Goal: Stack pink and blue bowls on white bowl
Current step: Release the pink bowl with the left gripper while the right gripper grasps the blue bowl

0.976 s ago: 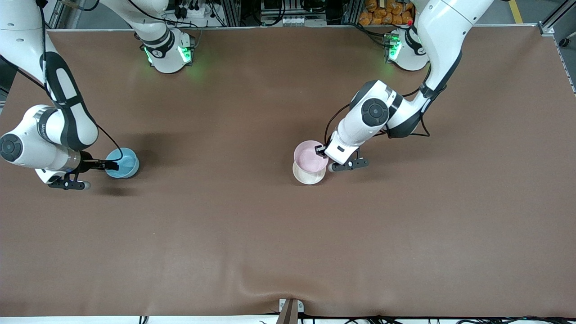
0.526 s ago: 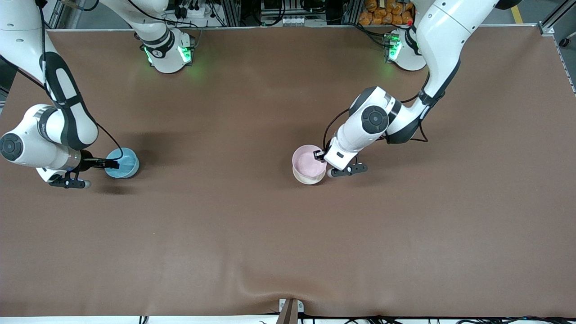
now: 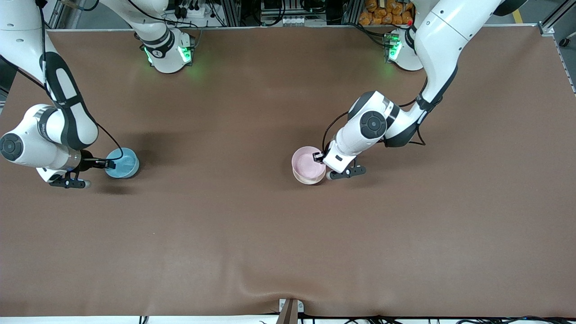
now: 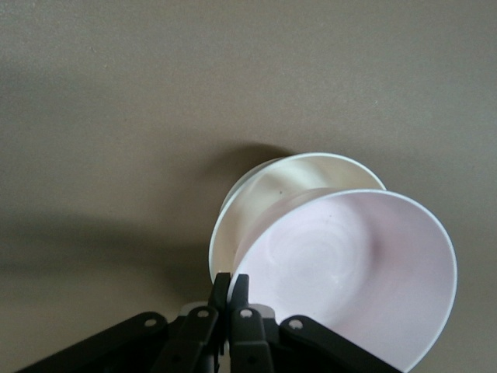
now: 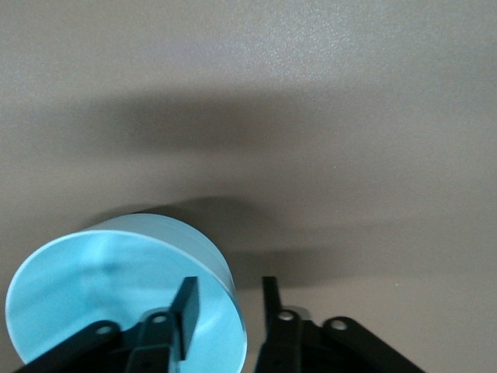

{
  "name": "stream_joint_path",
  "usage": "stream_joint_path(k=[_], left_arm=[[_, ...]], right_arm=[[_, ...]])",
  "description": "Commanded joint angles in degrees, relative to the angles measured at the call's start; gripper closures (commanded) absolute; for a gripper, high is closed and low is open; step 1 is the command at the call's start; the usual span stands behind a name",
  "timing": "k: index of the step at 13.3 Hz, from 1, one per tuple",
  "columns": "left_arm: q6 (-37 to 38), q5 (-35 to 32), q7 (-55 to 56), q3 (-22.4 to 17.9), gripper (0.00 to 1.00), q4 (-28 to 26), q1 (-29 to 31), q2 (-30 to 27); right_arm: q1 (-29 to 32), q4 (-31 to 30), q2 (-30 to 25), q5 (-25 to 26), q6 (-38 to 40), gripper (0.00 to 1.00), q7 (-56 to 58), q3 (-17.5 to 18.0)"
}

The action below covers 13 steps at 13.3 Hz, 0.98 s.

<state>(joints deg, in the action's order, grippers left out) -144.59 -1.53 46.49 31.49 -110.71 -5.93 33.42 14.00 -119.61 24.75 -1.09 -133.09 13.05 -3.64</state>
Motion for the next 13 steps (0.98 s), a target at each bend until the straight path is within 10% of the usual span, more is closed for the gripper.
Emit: stream_joint_path(k=[1,2,7,13], left_arm=[[-0.51,-1.46,0.53,-0.02,0.37,1.19,-0.04,0.86],[-0.51,-1.46,0.70,-0.02,0.00,1.46,0.13,0.77],[2.45,-1.46,0.71,0.06,0.00,2.42,2.05,-3.60],[37.57,-1.54,-0.43,0.15,0.00,19.09,8.65,-16.09]], right_arm=[[1.20,-0.71,-0.32,0.30,-1.20,1.00,1.45,0.74],[1.20,-0.71,-0.32,0.30,-1.20,1.00,1.45,0.74],[1.12,-0.45,-0.40,0.30,-1.29,1.00,1.45,0.74],[-0.02,1.83,-5.23,0.03,0.71,1.00,1.28,1.09]])
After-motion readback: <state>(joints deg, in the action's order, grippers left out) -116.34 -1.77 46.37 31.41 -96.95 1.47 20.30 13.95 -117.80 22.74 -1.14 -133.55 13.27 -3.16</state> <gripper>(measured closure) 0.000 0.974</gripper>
